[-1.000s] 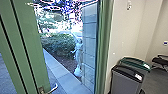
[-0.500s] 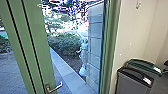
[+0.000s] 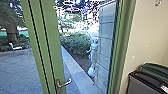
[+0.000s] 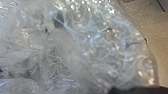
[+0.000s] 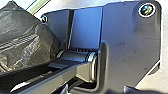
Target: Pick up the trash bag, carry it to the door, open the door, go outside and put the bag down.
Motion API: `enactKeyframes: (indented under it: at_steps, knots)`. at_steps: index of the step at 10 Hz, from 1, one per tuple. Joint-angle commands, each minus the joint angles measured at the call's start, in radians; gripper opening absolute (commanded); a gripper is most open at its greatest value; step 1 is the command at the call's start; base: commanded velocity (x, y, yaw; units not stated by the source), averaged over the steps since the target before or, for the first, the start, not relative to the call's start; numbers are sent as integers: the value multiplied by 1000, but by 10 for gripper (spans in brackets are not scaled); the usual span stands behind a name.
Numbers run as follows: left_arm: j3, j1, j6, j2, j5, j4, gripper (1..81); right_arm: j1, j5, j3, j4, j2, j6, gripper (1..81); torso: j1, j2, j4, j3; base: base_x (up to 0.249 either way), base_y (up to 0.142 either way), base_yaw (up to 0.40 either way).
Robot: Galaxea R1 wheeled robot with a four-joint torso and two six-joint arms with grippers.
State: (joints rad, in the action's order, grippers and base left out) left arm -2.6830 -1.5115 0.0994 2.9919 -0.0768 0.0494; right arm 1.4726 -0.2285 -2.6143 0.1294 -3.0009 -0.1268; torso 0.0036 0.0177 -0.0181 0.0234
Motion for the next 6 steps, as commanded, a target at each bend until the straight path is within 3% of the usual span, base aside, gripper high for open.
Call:
enactKeyframes:
  at_steps: [1,6]
  knots:
    - [3,59,-6,-6,43,10,10,-65,-68,2,1,0,-2,811,0,0,0,0,0,0,330]
    - [3,58,-7,-7,43,10,10,-65,-68,2,1,0,-2,811,0,0,0,0,0,0,330]
